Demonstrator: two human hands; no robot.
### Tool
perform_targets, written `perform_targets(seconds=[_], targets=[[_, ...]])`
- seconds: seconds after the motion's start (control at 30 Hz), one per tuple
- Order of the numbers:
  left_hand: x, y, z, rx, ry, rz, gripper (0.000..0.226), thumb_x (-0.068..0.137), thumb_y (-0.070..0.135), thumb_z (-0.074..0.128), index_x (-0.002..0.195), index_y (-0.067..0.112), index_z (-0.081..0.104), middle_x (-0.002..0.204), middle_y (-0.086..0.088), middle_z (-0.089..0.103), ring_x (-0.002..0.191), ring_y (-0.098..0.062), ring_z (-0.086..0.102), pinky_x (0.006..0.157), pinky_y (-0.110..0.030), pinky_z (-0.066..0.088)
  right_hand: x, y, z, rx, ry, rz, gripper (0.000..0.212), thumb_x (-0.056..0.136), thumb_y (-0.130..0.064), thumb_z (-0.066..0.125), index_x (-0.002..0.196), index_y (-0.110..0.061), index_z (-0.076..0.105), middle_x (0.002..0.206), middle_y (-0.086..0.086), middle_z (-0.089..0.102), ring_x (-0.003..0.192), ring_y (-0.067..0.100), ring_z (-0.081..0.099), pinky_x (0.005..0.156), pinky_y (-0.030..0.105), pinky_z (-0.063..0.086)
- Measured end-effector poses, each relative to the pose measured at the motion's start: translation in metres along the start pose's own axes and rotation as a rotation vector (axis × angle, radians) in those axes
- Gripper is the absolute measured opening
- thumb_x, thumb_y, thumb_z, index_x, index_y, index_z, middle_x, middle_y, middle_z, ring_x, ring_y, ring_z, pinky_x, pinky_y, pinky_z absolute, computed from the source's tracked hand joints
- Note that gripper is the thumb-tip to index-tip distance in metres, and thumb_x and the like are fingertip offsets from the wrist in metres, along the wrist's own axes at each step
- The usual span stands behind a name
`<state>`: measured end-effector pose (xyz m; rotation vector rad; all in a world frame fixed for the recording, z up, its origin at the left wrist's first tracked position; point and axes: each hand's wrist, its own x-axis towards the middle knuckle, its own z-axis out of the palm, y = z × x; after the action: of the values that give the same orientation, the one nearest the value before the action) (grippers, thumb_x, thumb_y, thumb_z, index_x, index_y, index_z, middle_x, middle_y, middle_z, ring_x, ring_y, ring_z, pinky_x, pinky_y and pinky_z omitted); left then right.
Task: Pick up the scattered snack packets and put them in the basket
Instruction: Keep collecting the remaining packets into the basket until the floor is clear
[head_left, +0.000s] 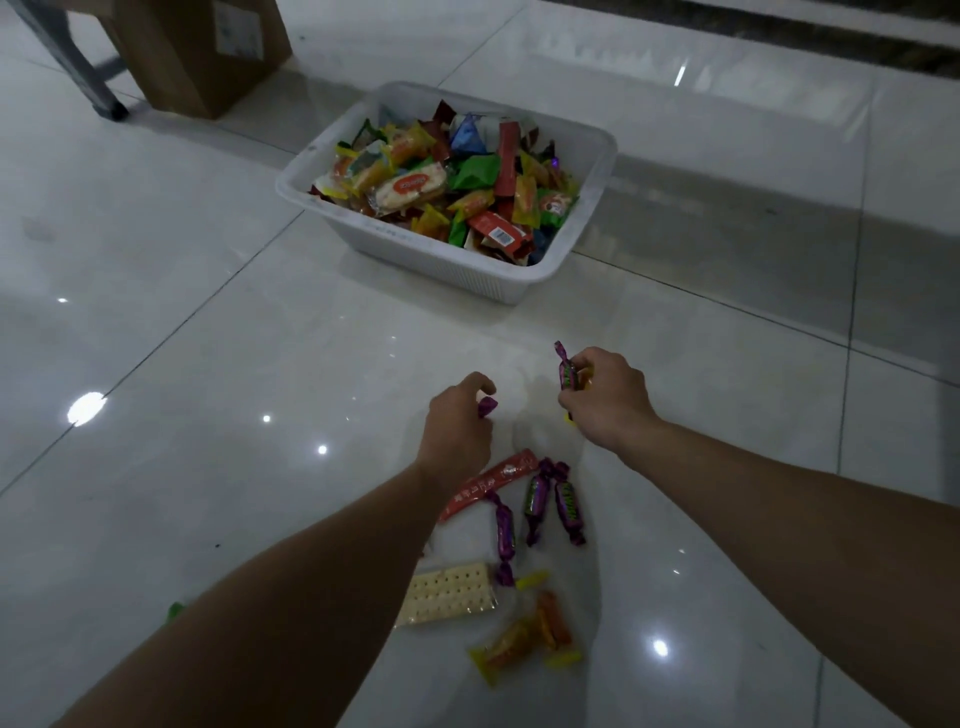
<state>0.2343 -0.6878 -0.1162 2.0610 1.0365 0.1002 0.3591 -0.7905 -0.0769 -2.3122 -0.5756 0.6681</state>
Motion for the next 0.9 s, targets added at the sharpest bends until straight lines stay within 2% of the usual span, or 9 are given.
perform_targets(seconds=[0.13, 0.23, 0.3, 0.47, 0.57, 0.63, 0.73, 0.8, 0.9], targets=[[-0.003, 0.014, -0.031, -0.221, 0.096, -0.066, 0.027, 0.088, -0.003, 0.06, 0.109, 0.013, 0.061, 0.098, -0.006, 0.061, 0.07, -0.012, 0.056, 0.048, -0.01, 0.044, -0.008, -0.02, -0.01, 0.022, 0.021, -0.051, 0.018, 0.085, -0.007, 0.064, 0.103, -0.011, 0.063, 0.092, 0.009, 0.063, 0.083, 0.029, 0.065, 0.077, 0.042, 0.055], [-0.006, 0.029, -0.056, -0.334, 0.176, -0.069, 0.026, 0.085, 0.001, 0.065, 0.106, 0.016, 0.063, 0.099, -0.007, 0.066, 0.079, -0.02, 0.064, 0.06, -0.024, 0.05, -0.014, -0.048, -0.016, 0.067, 0.024, -0.081, 0.018, 0.088, -0.009, 0.063, 0.106, -0.012, 0.063, 0.098, 0.008, 0.063, 0.088, 0.028, 0.064, 0.08, 0.043, 0.054], [-0.01, 0.041, -0.071, -0.399, 0.221, -0.064, 0.026, 0.084, 0.003, 0.068, 0.103, 0.018, 0.063, 0.097, -0.006, 0.067, 0.083, -0.023, 0.066, 0.061, -0.028, 0.051, -0.019, -0.07, -0.021, 0.127, 0.033, -0.104, 0.021, 0.088, -0.008, 0.063, 0.108, -0.013, 0.065, 0.099, 0.007, 0.063, 0.089, 0.027, 0.064, 0.082, 0.045, 0.055], [-0.018, 0.075, -0.102, -0.493, 0.259, -0.097, 0.025, 0.084, 0.004, 0.069, 0.105, 0.017, 0.064, 0.087, -0.002, 0.066, 0.072, -0.016, 0.063, 0.052, -0.022, 0.046, -0.027, -0.116, -0.04, 0.21, 0.062, -0.141, 0.03, 0.089, -0.011, 0.062, 0.118, -0.017, 0.063, 0.108, 0.008, 0.061, 0.095, 0.028, 0.061, 0.082, 0.041, 0.054], [-0.016, 0.098, -0.118, -0.525, 0.267, -0.13, 0.025, 0.083, 0.004, 0.069, 0.102, 0.019, 0.065, 0.087, -0.006, 0.069, 0.067, -0.013, 0.061, 0.044, -0.017, 0.042, -0.023, -0.137, -0.058, 0.267, 0.055, -0.159, 0.031, 0.089, -0.011, 0.063, 0.119, -0.015, 0.063, 0.099, 0.003, 0.056, 0.092, 0.022, 0.055, 0.079, 0.034, 0.05], [-0.012, 0.115, -0.129, -0.534, 0.271, -0.125, 0.025, 0.081, 0.002, 0.072, 0.099, 0.019, 0.067, 0.092, -0.011, 0.07, 0.071, -0.016, 0.062, 0.05, -0.02, 0.046, -0.021, -0.149, -0.073, 0.291, 0.061, -0.157, 0.029, 0.087, -0.009, 0.065, 0.116, -0.013, 0.063, 0.092, 0.001, 0.053, 0.089, 0.019, 0.052, 0.084, 0.033, 0.05], [-0.003, 0.136, -0.147, -0.56, 0.279, -0.091, 0.025, 0.076, -0.003, 0.074, 0.09, 0.018, 0.069, 0.101, -0.018, 0.069, 0.081, -0.023, 0.066, 0.07, -0.033, 0.057, -0.013, -0.164, -0.088, 0.285, 0.059, -0.166, 0.025, 0.086, -0.005, 0.062, 0.111, -0.01, 0.065, 0.102, 0.01, 0.063, 0.092, 0.024, 0.061, 0.084, 0.038, 0.054], [0.005, 0.146, -0.159, -0.536, 0.288, -0.09, 0.026, 0.075, -0.002, 0.076, 0.086, 0.021, 0.069, 0.104, -0.017, 0.068, 0.087, -0.026, 0.068, 0.076, -0.038, 0.059, -0.008, -0.172, -0.093, 0.281, 0.037, -0.164, 0.022, 0.087, -0.004, 0.062, 0.109, -0.009, 0.064, 0.102, 0.011, 0.064, 0.095, 0.028, 0.063, 0.087, 0.043, 0.054], [0.02, 0.148, -0.169, -0.509, 0.329, -0.111, 0.027, 0.076, 0.003, 0.077, 0.087, 0.026, 0.068, 0.113, -0.012, 0.065, 0.093, -0.026, 0.066, 0.057, -0.027, 0.051, 0.003, -0.179, -0.092, 0.263, 0.014, -0.16, 0.023, 0.088, -0.004, 0.062, 0.111, -0.007, 0.063, 0.1, 0.01, 0.062, 0.096, 0.029, 0.063, 0.088, 0.045, 0.053]])
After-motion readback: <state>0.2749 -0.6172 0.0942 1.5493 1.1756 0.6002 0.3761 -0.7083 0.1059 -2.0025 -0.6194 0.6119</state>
